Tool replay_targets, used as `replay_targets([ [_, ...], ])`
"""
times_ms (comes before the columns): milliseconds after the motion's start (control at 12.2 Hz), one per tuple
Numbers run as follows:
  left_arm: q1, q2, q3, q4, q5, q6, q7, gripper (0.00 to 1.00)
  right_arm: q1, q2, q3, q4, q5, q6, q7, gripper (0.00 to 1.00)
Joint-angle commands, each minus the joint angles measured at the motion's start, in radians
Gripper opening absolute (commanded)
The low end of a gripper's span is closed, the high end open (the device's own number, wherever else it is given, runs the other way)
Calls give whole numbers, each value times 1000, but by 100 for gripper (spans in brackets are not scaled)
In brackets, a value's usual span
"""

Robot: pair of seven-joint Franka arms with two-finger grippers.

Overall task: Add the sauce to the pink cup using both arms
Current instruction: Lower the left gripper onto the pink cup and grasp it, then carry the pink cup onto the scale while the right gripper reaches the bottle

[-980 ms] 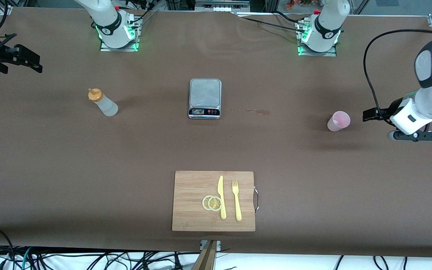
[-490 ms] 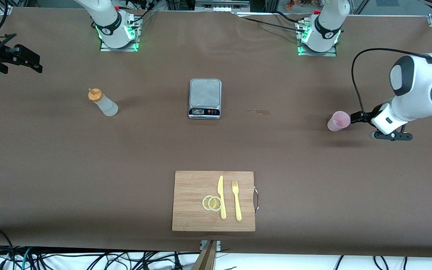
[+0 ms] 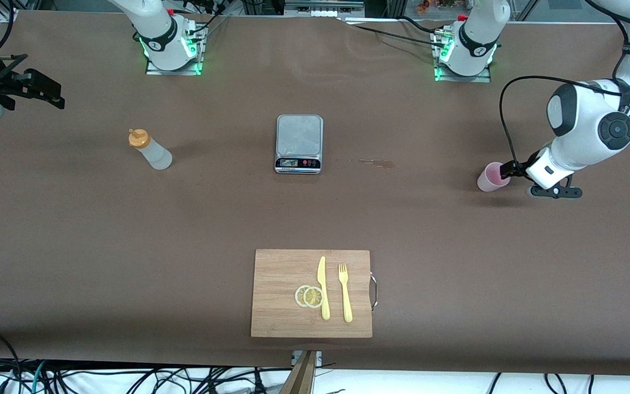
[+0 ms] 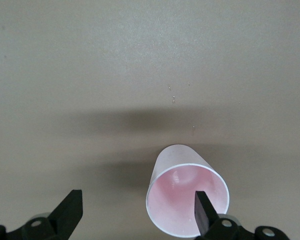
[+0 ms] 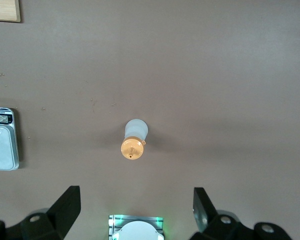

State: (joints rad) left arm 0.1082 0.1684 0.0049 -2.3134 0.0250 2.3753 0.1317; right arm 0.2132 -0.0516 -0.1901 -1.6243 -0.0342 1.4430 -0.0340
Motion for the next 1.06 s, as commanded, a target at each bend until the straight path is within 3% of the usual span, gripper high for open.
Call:
replay_targets([
  [0,13,-27,4,-63,15,68,66,98,-3,50,1,38,39,-10,2,100],
  [327,19,-1,21,-81,13,137,128,95,15,45,43,76,62,-62,-10,100],
  [571,18,6,21,-89,10,143,128,76,17,36,112,84,57,-111,-93,100],
  [735,18,8,21,-89,3,143,126,66,17,35,110,81,66,-156,-136,100],
  [980,16,10,20,-87,0,143,126,59,3,22,101,23,73,-141,-379,100],
])
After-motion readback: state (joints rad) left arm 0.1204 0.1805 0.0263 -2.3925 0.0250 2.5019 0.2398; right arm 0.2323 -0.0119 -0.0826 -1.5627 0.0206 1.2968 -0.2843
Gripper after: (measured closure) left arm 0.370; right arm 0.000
